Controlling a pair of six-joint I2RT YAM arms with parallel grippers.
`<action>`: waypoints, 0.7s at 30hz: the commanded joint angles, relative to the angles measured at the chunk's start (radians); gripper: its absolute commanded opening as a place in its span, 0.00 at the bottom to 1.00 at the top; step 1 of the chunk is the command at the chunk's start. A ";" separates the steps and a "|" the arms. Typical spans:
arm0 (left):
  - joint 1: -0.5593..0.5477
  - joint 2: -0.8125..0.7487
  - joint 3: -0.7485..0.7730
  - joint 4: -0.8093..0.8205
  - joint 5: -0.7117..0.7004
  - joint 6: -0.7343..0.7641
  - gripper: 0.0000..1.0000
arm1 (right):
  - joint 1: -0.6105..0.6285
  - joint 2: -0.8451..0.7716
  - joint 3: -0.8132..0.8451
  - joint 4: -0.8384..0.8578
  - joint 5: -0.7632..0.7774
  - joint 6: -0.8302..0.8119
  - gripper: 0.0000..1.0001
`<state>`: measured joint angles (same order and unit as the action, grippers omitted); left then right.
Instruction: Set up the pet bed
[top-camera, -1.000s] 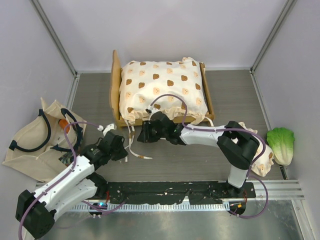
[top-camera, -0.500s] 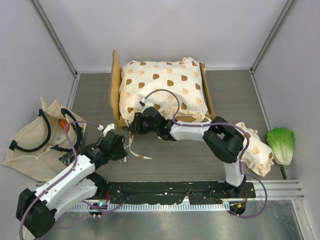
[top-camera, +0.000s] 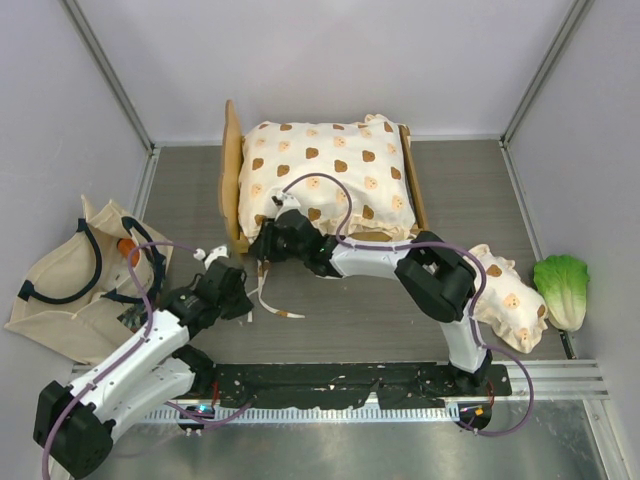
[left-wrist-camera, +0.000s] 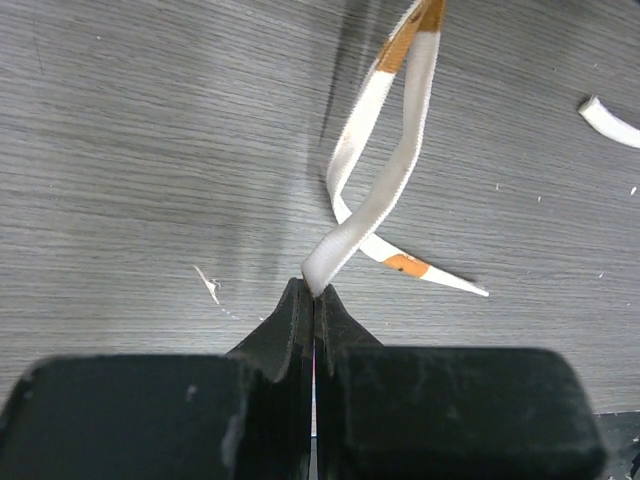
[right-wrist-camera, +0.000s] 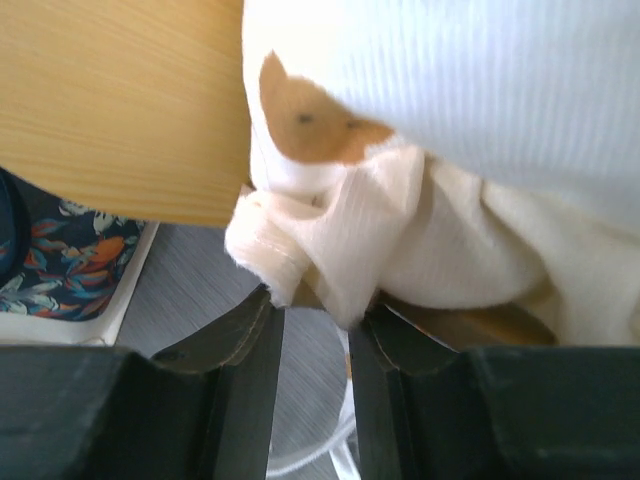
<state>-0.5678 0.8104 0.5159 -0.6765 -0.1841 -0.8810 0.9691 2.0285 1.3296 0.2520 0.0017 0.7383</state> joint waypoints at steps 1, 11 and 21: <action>0.020 -0.017 0.032 0.038 0.043 0.022 0.00 | 0.006 0.039 0.072 -0.016 0.055 -0.020 0.36; 0.072 -0.036 0.019 0.045 0.104 0.040 0.00 | 0.010 0.048 0.082 -0.060 0.107 -0.056 0.20; 0.184 0.001 0.009 0.109 0.210 0.071 0.00 | 0.010 -0.043 0.026 0.030 -0.032 -0.040 0.01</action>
<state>-0.4526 0.7925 0.5159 -0.6395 -0.0563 -0.8471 0.9794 2.0800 1.3678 0.2092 0.0330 0.7010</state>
